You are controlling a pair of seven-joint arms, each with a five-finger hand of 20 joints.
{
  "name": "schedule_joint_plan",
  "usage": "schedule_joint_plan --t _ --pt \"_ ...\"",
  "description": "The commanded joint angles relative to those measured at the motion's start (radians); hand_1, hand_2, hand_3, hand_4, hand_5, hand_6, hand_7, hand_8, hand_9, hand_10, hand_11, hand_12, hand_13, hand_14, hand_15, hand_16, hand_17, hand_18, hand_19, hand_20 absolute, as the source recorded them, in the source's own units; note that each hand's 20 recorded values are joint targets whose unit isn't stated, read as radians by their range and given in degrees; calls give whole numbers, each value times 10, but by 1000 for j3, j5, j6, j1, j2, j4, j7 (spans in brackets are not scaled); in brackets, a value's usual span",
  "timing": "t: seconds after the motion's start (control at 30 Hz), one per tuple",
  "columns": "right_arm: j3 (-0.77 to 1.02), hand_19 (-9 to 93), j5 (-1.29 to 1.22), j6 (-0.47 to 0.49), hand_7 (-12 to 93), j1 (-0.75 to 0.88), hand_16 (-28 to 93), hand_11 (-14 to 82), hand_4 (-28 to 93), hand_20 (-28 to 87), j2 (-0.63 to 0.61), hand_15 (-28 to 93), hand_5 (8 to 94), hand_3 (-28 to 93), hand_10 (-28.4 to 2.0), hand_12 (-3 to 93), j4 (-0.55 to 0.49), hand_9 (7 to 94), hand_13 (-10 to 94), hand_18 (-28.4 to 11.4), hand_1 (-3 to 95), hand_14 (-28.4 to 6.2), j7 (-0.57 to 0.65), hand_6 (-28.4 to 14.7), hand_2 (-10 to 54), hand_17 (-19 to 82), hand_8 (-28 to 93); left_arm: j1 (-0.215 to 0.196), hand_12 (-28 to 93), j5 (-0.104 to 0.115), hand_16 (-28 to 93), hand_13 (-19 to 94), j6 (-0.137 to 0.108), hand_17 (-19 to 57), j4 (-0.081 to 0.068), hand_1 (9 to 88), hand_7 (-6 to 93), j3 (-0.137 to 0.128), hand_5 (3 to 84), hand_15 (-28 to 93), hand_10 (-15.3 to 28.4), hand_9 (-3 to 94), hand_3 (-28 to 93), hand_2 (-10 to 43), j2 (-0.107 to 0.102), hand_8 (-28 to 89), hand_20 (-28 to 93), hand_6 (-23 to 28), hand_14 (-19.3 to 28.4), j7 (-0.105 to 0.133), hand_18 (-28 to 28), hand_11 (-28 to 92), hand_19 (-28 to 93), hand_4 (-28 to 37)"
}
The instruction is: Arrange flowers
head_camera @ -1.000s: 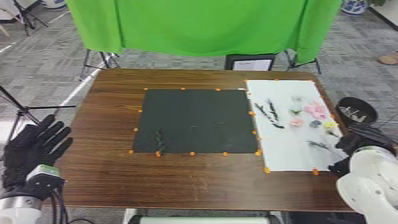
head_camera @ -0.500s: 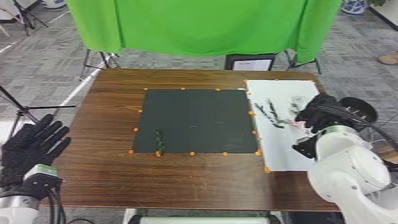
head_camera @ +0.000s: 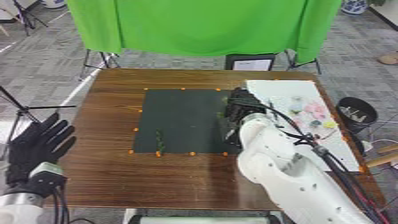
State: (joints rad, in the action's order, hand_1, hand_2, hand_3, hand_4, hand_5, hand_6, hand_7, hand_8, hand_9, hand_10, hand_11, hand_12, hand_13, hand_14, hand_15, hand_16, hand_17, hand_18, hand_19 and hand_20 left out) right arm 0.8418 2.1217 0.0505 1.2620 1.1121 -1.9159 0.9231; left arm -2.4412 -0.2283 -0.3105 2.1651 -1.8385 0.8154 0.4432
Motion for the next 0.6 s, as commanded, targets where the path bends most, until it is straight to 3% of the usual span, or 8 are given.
schedule_joint_plan --t 0.03,0.07,0.2,0.37,0.4,0.47,0.53,0.6 --pt "-63 932 -21 -43 345 -17 303 307 -227 346 120 594 783 733 -137 272 28 853 792 -235 494 -104 -6 -21 -72 478 140 17 133 -12 -49 210 -4 -86 -1 265 124 11 404 338 169 329 750 106 -5 -78 89 104 168 -30 163 195 369 -258" --pt "-64 932 -41 -65 346 -15 303 308 -227 347 127 594 783 733 -137 271 27 853 793 -235 494 -103 -1 -20 -71 480 141 12 134 -1 -49 210 -10 -86 1 265 124 16 404 338 169 329 750 105 -20 -78 89 104 168 -19 163 196 369 -258" --pt "-78 932 -102 -193 350 -14 303 316 -228 351 157 593 782 732 -135 267 37 852 797 -234 492 -102 34 -21 -68 485 143 21 133 -10 -49 210 -11 -86 -1 265 123 26 403 336 170 328 750 106 -17 -78 89 104 169 -33 164 195 370 -258" --pt "-107 932 -85 -224 353 -4 304 322 -231 354 172 593 781 732 -136 261 81 850 798 -234 493 -102 29 -24 -66 486 140 37 133 -6 -49 210 -9 -86 -7 265 123 39 404 338 170 329 750 106 -21 -78 89 104 168 -41 164 194 370 -258" --pt "-109 932 -85 -225 354 3 304 323 -231 354 179 592 780 732 -136 261 90 849 798 -234 492 -103 31 -24 -66 485 139 39 133 -21 -49 210 -17 -86 -6 265 124 40 404 338 170 329 750 106 -20 -78 89 104 168 -48 164 194 370 -258" --pt "-111 932 -77 -225 355 17 304 324 -233 354 191 592 779 732 -137 260 106 848 798 -234 492 -103 42 -24 -65 485 137 48 133 -77 -49 210 -34 -86 -9 265 124 45 404 338 170 329 750 106 -16 -78 89 103 168 -74 163 195 370 -258" --pt "-116 932 -64 -219 355 29 305 324 -233 354 198 592 779 732 -137 258 119 847 798 -234 492 -104 44 -25 -64 486 134 55 133 -61 -49 210 -18 -86 -9 265 125 44 404 338 171 329 750 106 -9 -78 89 103 168 -78 163 196 370 -259" --pt "-118 932 -60 -216 356 37 304 325 -234 354 203 592 778 734 -136 258 130 846 797 -234 491 -105 38 -26 -64 485 130 65 133 -66 -49 210 -20 -86 -13 265 125 50 404 338 171 329 751 106 -5 -78 89 103 168 -85 163 195 370 -259"
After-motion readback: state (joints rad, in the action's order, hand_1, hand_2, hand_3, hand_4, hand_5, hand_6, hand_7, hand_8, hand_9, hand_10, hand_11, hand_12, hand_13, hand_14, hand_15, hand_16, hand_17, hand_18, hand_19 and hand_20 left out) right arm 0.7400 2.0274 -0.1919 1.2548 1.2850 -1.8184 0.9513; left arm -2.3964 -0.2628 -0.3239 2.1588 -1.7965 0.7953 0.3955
